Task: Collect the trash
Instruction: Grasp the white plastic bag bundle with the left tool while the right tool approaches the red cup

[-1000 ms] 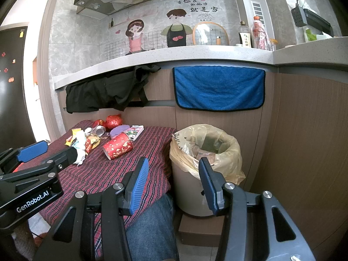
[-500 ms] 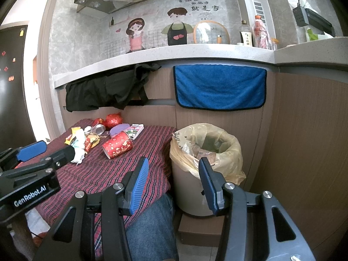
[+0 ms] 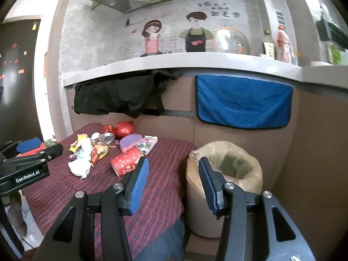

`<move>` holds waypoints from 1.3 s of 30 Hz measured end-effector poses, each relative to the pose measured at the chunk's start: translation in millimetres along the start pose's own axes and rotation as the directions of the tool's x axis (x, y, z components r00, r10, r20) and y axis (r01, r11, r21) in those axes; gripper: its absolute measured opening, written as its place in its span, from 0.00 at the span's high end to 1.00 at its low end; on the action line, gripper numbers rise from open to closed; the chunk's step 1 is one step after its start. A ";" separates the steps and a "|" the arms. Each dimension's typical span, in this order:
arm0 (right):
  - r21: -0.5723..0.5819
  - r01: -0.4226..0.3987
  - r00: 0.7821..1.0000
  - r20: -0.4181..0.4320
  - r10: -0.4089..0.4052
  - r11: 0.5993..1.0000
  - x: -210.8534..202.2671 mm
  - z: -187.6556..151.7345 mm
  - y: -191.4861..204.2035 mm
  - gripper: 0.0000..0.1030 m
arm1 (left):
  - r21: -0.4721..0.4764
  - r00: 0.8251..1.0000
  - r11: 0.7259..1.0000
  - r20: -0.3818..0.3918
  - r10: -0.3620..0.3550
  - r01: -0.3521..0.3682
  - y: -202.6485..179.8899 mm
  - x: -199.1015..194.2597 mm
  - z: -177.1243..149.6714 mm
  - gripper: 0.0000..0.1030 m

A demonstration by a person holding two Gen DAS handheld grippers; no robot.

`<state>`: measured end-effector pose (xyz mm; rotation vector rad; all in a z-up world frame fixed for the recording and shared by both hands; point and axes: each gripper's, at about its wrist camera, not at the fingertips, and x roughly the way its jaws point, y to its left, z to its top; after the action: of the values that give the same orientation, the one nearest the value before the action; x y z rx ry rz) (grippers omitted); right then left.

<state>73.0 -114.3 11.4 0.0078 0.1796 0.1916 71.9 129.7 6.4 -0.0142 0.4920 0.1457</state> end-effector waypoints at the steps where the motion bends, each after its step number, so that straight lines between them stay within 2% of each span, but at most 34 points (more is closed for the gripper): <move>1: -0.006 -0.006 0.999 -0.042 0.006 1.000 4.3 -1.0 0.8 0.56 | -0.012 1.000 1.000 -0.005 0.005 -0.005 6.9 5.7 0.9 0.35; 4: -0.006 -0.044 0.995 -0.085 0.044 0.999 27.9 7.5 17.9 0.56 | -0.051 0.999 0.998 -0.006 0.035 -0.035 28.5 23.3 2.5 0.35; 5: -0.055 -0.047 0.989 -0.144 0.039 0.997 42.2 -2.2 20.5 0.56 | -0.065 0.999 0.997 -0.006 0.043 -0.044 36.5 29.5 2.9 0.35; 8: -0.082 -0.073 0.980 -0.189 0.057 0.994 68.1 -4.8 33.4 0.56 | -0.083 0.998 0.995 -0.017 0.060 -0.061 53.8 47.2 5.1 0.35; 13: -0.118 -0.096 0.970 -0.235 0.066 0.988 106.3 -8.7 51.9 0.56 | -0.149 0.998 0.988 -0.058 0.033 -0.041 88.8 81.8 6.8 0.35; 16: -0.150 -0.111 0.961 -0.268 0.068 0.982 131.6 -15.5 58.3 0.56 | -0.182 0.999 0.983 -0.046 -0.016 0.007 103.5 96.2 7.1 0.35; 20: -0.152 -0.140 0.944 -0.319 0.085 0.978 160.0 -23.8 68.0 0.56 | -0.176 0.999 0.984 -0.021 -0.030 0.026 115.9 111.9 9.1 0.34; 22: -0.136 -0.162 0.934 -0.342 0.107 0.977 170.1 -27.7 72.1 0.56 | -0.173 0.998 0.984 -0.051 -0.042 0.033 121.1 121.0 9.0 0.34; 27: -0.119 -0.243 0.900 -0.398 0.178 0.963 181.7 -37.9 91.6 0.56 | -0.237 0.986 0.968 -0.123 -0.115 0.084 141.0 141.9 2.5 0.35; 29: -0.132 -0.259 0.892 -0.414 0.184 0.957 187.1 -41.0 98.2 0.57 | -0.266 0.975 0.959 -0.164 -0.149 0.102 143.6 149.0 -1.4 0.36; 31: -0.130 -0.242 0.893 -0.417 0.169 0.962 193.3 -42.0 97.8 0.58 | -0.284 0.958 0.947 -0.197 -0.210 0.149 138.5 156.3 -4.0 0.39; 33: -0.111 -0.218 0.894 -0.421 0.153 0.970 197.7 -42.3 90.6 0.58 | -0.255 0.950 0.949 -0.200 -0.241 0.187 127.2 157.9 -5.1 0.41; 36: -0.100 -0.187 0.894 -0.430 0.127 0.977 198.2 -44.9 80.4 0.57 | -0.227 0.942 0.950 -0.208 -0.263 0.215 110.4 169.3 -2.7 0.43; 39: -0.111 -0.176 0.891 -0.441 0.110 0.978 195.4 -48.9 75.0 0.57 | -0.227 0.933 0.950 -0.239 -0.268 0.215 99.8 191.7 -0.1 0.46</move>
<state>238.9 -4.0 -69.4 -0.1725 0.6124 0.3543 224.6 254.5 -81.9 -0.2923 0.7393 -0.0526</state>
